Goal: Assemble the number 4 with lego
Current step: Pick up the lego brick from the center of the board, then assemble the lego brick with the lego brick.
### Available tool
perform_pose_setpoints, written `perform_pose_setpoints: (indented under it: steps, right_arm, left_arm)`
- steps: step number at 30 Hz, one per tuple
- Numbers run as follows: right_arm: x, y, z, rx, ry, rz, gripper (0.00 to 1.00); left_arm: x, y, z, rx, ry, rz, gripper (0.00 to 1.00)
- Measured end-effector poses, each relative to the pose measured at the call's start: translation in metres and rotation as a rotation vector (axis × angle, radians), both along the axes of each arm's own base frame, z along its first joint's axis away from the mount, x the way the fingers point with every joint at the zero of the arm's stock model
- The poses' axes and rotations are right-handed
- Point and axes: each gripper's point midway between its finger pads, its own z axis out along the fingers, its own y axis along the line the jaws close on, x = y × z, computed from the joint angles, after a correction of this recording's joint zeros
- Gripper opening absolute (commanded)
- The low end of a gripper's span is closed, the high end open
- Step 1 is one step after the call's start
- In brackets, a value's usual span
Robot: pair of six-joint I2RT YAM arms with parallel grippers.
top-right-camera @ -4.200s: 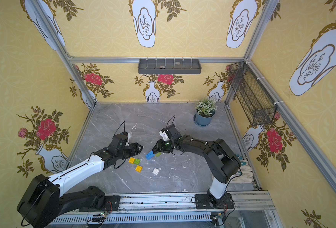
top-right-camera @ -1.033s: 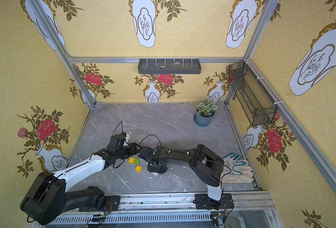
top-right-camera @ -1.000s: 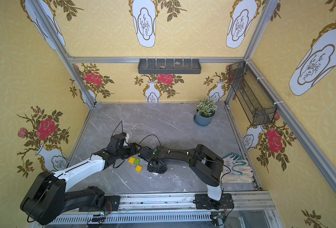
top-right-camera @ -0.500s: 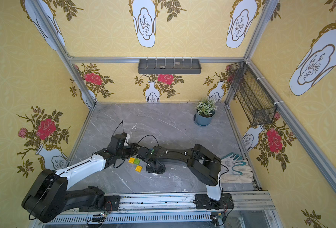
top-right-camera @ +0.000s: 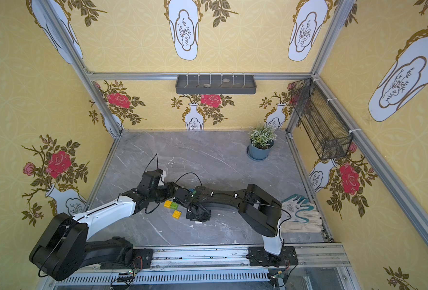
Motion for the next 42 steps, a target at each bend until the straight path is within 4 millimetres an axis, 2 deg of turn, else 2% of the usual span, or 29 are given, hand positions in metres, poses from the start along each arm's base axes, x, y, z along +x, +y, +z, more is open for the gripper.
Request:
perform_pose_setpoints:
  steps: [5,10,18,22,26,29,32,36,42]
  right_arm:
    - [0.0,0.001,-0.001,-0.003,-0.002,0.02,0.42]
    - [-0.004,0.004,-0.006,-0.026,0.002,0.039,0.42]
    - [-0.002,0.005,0.0,-0.032,-0.025,0.045,0.2]
    - [0.003,0.006,0.017,-0.017,-0.055,0.045,0.18]
    - [0.027,0.014,0.053,0.043,-0.109,0.043,0.19]
    - [0.06,0.012,0.078,0.083,-0.15,0.013,0.19]
    - [0.092,0.008,0.093,0.085,-0.183,-0.002,0.18]
    - [0.114,0.013,0.097,0.061,-0.194,0.023,0.18]
    - [0.124,-0.001,0.092,0.013,-0.174,0.019,0.18]
  left_arm:
    - [0.001,-0.001,0.0,-0.004,-0.003,-0.002,0.61]
    - [0.001,-0.002,0.0,-0.01,-0.008,-0.004,0.61]
    - [0.001,-0.002,-0.001,-0.009,-0.007,-0.004,0.61]
    - [0.001,-0.002,0.0,-0.011,-0.01,-0.004,0.61]
    - [0.002,-0.002,-0.003,-0.008,-0.004,-0.005,0.61]
    - [0.002,-0.002,-0.006,-0.004,0.003,-0.005,0.6]
    - [0.002,-0.002,-0.009,0.0,0.011,-0.005,0.6]
    - [0.002,-0.003,-0.008,-0.003,0.006,-0.005,0.6]
    - [0.004,-0.005,-0.008,-0.01,0.005,-0.009,0.6]
